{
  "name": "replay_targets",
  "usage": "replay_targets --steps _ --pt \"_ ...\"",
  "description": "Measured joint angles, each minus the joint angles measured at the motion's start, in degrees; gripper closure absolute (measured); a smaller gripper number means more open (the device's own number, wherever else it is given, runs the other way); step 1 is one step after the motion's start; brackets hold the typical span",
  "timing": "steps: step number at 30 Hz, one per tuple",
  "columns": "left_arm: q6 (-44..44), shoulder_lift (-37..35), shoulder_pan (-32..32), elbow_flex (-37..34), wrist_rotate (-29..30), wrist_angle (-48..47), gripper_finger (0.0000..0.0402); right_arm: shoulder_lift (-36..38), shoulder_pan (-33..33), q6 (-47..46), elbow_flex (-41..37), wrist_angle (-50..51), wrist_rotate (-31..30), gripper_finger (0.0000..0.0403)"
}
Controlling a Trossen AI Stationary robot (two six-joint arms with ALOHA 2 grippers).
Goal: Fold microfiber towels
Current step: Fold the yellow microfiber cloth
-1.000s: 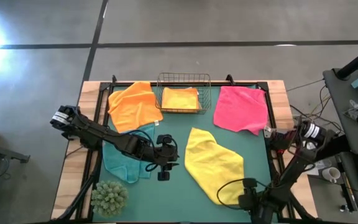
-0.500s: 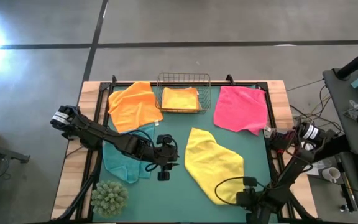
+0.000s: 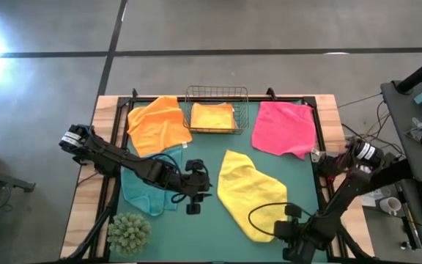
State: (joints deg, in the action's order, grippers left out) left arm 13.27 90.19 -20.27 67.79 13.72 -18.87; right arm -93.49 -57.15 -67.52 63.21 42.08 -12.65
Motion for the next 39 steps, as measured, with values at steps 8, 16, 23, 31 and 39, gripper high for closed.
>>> replay_targets --steps 8,16,23,31,39 --pt "-0.01 0.0 -0.55 0.0 0.0 3.22 0.0272 0.85 5.26 4.51 12.24 15.41 -1.88 0.0394" --pt "-0.06 0.0 -0.98 0.0 0.05 6.25 0.0272 2.02 12.05 7.46 18.63 20.45 -3.92 0.0394" --pt "-0.04 0.0 -1.29 0.0 3.92 8.3 0.0272 2.16 19.08 14.39 26.14 22.27 -4.57 0.0394" --pt "0.85 0.0 -1.84 0.02 7.92 13.24 0.0272 2.16 24.5 19.92 33.5 23.64 -7.24 0.0394" --pt "4.4 0.0 -2.83 0.72 12.03 15.65 0.0272 2.18 28.7 23.55 40.17 26.54 -12.03 0.0394"
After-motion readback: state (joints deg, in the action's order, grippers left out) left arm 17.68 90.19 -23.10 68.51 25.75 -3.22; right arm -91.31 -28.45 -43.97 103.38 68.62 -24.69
